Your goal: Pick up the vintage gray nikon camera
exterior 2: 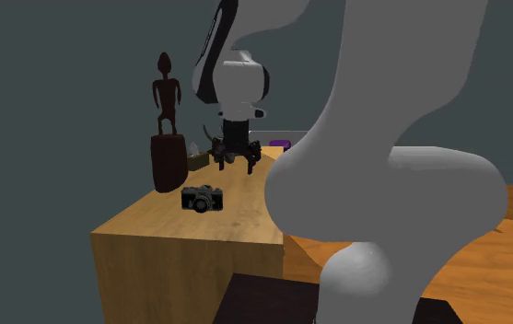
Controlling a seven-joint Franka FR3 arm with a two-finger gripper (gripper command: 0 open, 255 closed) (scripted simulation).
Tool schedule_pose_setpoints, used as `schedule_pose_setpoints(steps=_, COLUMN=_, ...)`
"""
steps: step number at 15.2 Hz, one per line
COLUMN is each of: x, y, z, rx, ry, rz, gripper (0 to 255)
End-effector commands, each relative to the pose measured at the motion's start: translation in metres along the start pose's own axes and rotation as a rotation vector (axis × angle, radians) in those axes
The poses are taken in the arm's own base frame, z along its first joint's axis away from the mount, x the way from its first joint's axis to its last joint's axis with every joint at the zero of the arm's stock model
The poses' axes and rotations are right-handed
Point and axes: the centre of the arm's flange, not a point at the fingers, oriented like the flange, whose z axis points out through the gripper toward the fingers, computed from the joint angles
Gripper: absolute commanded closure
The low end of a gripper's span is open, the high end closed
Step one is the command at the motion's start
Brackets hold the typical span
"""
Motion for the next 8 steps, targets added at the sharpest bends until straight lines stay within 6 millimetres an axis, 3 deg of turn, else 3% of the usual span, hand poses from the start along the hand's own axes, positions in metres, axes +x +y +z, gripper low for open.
schedule_pose_setpoints(steps=1, x=0.004, y=-0.022, z=0.019, rx=0.002, ry=0.003, rz=-0.007, gripper=0)
schedule_pose_setpoints(steps=8, x=0.017, y=-0.096, z=0.071, rx=0.005, ry=0.013, rz=-0.03, gripper=0)
